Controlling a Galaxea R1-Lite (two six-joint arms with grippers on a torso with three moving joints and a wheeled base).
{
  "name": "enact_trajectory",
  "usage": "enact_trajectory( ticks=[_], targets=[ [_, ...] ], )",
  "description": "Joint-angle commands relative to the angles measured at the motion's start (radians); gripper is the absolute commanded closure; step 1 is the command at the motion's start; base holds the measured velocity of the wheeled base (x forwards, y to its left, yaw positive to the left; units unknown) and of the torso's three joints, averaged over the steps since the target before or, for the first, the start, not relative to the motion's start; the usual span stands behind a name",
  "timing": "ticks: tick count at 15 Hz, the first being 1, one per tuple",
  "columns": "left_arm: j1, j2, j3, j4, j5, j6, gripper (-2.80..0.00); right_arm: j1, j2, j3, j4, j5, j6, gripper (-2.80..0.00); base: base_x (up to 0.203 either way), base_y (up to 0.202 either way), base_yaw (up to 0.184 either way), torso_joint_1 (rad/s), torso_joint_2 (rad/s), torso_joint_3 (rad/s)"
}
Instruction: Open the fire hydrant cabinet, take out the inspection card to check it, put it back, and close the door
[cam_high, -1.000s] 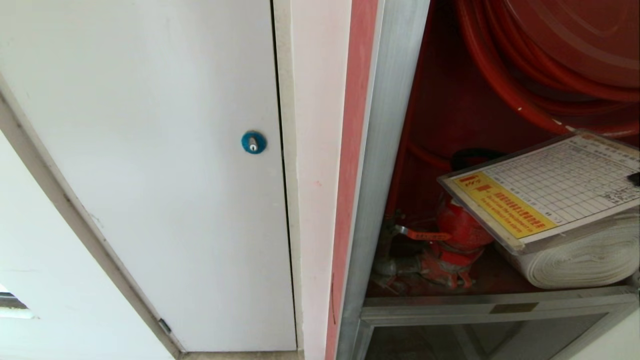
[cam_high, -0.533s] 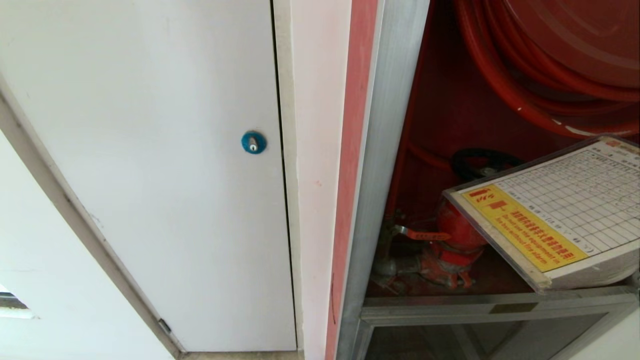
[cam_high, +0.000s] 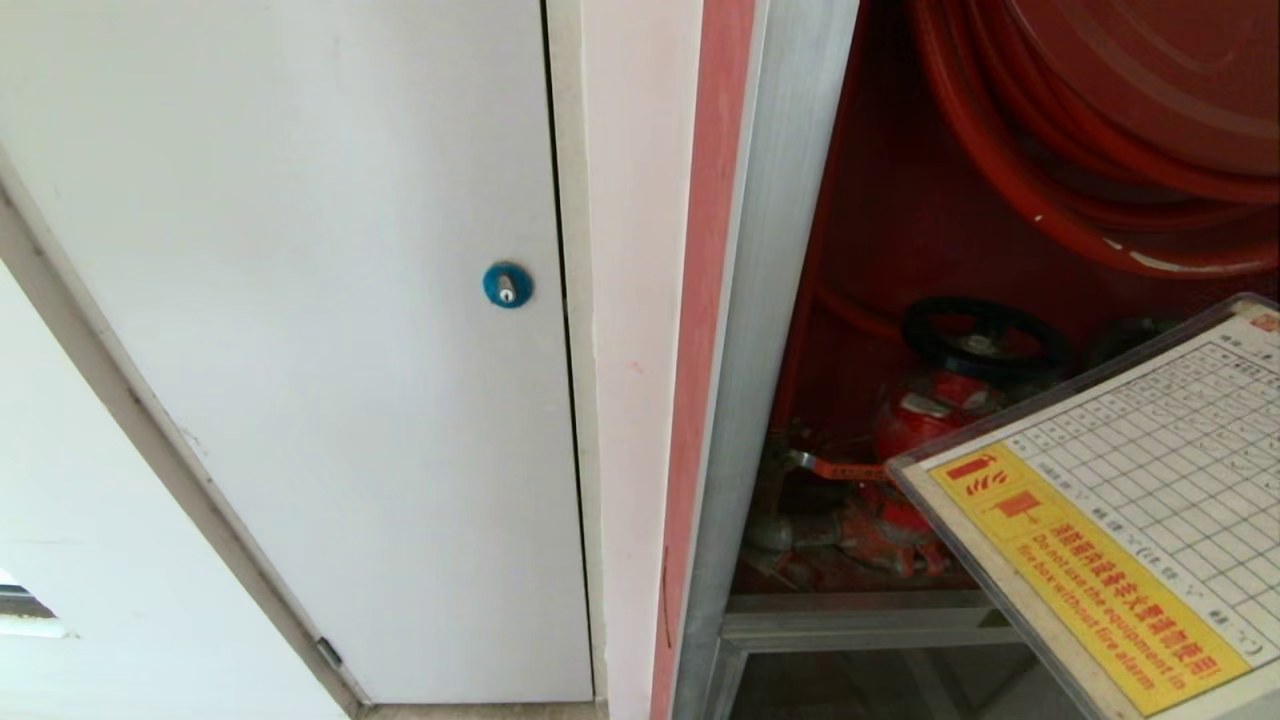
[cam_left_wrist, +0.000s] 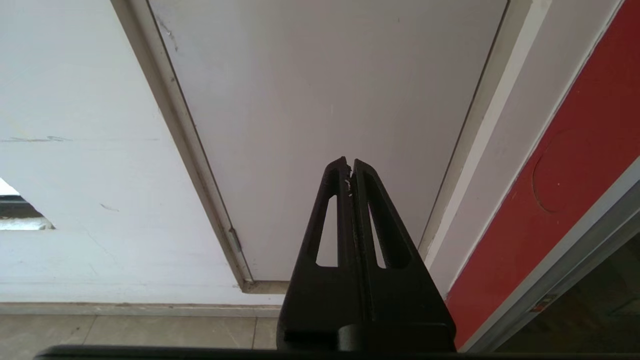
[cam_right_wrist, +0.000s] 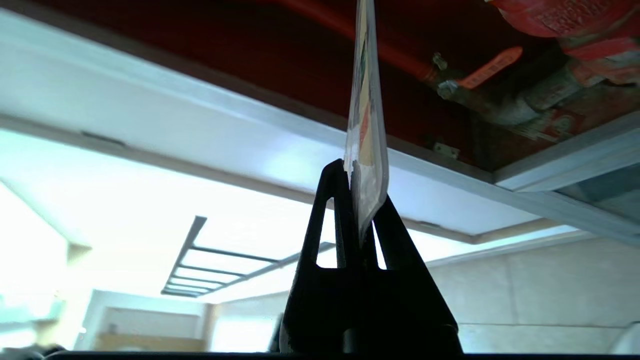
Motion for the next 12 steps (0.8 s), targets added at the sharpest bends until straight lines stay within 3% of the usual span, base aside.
enact_trajectory(
  ticks=[1,4,12],
  targets=[
    [0.000,0.001,0.000,0.000,0.000,0.000,0.00,0.002,-0.039,-0.017,0.039,0.016,-0.043,0.00,0.000,0.000,0.000,0.000,0.00,0.000],
    [0.000,0.001,0.001,0.000,0.000,0.000,0.00,0.002,-0.068,-0.021,0.075,0.066,-0.114,0.00,0.000,0.000,0.000,0.000,0.00,0.000],
    [0.000,0.001,0.000,0.000,0.000,0.000,0.00,0.029,-0.137,-0.034,0.134,0.108,-0.291,0.00,0.000,0.000,0.000,0.000,0.00,0.000]
  ],
)
